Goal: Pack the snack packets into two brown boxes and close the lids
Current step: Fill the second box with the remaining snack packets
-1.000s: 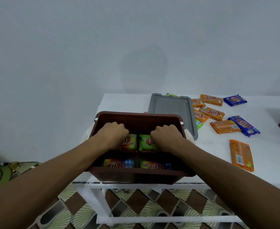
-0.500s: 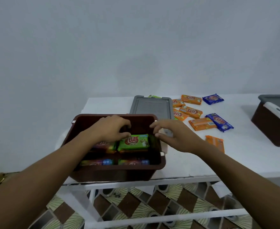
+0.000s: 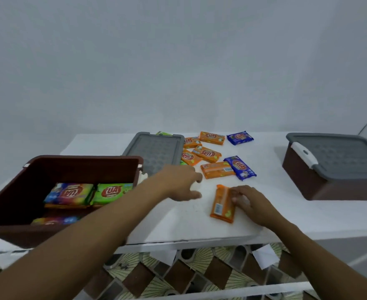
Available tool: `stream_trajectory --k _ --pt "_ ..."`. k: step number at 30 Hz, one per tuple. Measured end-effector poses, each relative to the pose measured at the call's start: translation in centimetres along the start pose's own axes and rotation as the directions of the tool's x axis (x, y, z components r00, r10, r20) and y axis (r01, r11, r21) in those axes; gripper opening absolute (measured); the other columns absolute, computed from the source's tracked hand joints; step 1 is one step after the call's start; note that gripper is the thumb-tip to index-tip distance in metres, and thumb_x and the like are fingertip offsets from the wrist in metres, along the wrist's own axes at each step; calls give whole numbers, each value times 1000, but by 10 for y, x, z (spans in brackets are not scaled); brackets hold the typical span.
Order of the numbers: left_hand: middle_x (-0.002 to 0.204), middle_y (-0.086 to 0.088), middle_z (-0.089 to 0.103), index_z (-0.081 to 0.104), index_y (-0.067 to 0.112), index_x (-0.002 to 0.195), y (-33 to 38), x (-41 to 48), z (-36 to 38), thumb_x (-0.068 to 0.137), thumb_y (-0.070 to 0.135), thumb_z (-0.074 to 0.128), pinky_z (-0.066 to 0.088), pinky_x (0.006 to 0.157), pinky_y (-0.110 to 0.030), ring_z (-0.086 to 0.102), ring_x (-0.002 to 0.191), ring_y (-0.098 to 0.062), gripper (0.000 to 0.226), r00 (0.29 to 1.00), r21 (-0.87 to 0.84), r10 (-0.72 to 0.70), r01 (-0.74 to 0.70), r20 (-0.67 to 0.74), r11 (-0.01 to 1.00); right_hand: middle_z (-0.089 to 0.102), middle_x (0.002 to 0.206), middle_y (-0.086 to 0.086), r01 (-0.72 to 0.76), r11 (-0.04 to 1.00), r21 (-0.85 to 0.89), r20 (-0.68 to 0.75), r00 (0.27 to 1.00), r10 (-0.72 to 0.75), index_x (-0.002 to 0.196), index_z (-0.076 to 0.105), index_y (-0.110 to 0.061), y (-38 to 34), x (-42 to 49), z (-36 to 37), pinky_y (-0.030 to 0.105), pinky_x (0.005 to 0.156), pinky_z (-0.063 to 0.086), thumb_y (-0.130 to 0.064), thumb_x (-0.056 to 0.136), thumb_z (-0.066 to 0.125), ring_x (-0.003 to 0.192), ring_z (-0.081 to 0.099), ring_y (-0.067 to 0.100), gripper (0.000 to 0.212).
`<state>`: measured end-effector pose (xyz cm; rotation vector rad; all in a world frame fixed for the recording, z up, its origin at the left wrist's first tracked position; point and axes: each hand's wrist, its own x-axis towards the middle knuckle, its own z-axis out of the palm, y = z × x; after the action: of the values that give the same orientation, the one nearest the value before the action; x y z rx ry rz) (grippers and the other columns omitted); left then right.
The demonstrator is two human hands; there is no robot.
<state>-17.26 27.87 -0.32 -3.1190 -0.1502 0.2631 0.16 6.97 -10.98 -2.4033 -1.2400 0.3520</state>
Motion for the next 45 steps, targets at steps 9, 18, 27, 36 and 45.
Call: stream_trajectory --k 9,18,27,36,45 --pt "148 -7 29 21 25 146 93 49 96 61 94 40 29 105 -57 29 133 -32 111 959 -198 -283 275 -16 941 15 162 -1 -175 968 -181 -93 983 161 154 12 -27 49 46 -12 47 113 26 -41 97 49 147 17 21 68" --pt "93 -2 66 56 22 113 52 50 110 95 45 47 50 68 -35 61 79 -10 30 835 -830 -464 17 -295 558 55 121 7 -190 980 66 -452 870 199 112 54 -15 65 34 1 33 83 43 -51 75 75 110 49 22 55" --pt "97 -16 72 61 -1 100 36 67 105 103 31 40 58 76 -45 71 88 -27 38 776 -988 -626 142 76 55 52 125 1 -179 945 273 -324 908 266 115 37 -29 61 26 -9 40 88 54 -32 66 87 109 56 17 70" --pt "102 6 67 65 25 98 36 92 64 75 53 76 51 62 -25 64 83 -10 37 862 -625 -482 464 156 628 59 126 5 -376 882 284 70 925 373 129 48 -18 53 32 -45 29 79 54 -35 74 82 102 58 16 67" --pt "130 -3 55 50 17 131 27 79 15 92 18 63 53 92 -34 58 110 -20 42 946 -482 -212 309 245 820 55 117 1 -362 826 432 62 925 374 114 50 -18 23 23 -52 27 67 54 -22 85 73 102 58 19 38"
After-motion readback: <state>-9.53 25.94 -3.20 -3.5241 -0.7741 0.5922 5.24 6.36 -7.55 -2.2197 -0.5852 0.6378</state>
